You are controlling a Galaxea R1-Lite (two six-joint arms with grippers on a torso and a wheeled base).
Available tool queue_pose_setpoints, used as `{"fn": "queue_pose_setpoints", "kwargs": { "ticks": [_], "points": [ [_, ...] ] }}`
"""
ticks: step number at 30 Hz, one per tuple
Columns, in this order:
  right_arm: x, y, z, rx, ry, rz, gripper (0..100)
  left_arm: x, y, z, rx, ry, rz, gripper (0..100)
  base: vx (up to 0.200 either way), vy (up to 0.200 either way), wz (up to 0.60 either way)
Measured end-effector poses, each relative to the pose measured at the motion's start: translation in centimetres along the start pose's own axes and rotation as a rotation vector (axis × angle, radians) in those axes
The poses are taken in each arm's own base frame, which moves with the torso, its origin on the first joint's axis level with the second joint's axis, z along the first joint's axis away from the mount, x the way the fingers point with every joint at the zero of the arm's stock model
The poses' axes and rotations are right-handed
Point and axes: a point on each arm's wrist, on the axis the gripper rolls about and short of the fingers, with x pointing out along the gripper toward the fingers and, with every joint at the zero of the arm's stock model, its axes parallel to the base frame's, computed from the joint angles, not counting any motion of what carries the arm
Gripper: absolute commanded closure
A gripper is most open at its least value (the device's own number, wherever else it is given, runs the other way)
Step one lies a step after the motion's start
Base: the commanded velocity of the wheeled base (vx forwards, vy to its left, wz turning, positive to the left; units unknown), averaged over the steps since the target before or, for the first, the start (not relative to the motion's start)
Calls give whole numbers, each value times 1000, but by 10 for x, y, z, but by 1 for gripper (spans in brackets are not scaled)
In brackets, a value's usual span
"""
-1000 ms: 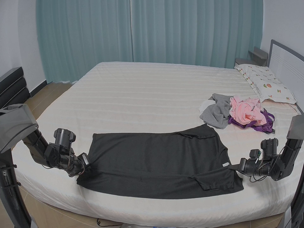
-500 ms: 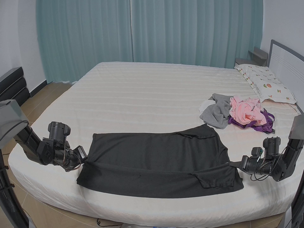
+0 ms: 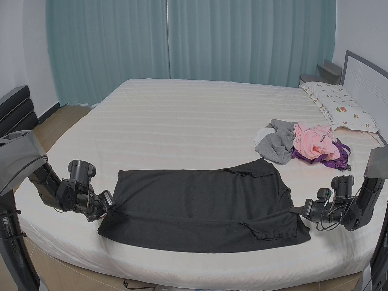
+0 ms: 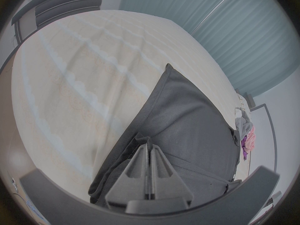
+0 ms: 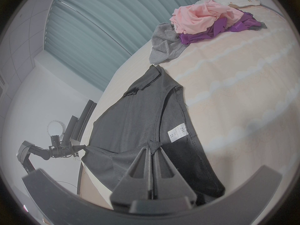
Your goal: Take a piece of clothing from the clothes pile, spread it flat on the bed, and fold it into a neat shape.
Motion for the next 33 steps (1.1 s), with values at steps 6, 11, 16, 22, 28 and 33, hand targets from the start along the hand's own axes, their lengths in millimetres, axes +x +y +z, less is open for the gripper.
{"fn": "queue_pose_setpoints", "kwargs": {
  "ticks": [6,11,16,22,28,33],
  "points": [
    [3,-2,-1,4,6,-8,0,7,1,-1,-8,11,7,100,0,0,0],
    [6,-4,-1,12,10,-9,0,10,1,-1,-17,17,9,0,0,0,0],
    [4,-2,1,60,-3,2,0,10,1,-1,-44,15,9,0,0,0,0],
    [-2,9,7,172,-47,40,0,-3,0,7,-77,-16,-9,0,0,0,0],
    [-9,19,13,298,-114,102,0,-25,-1,20,-104,-77,-43,0,0,0,0],
    [-11,21,13,356,-128,122,0,-34,-12,37,-99,-140,-90,0,0,0,0]
  ]
}}
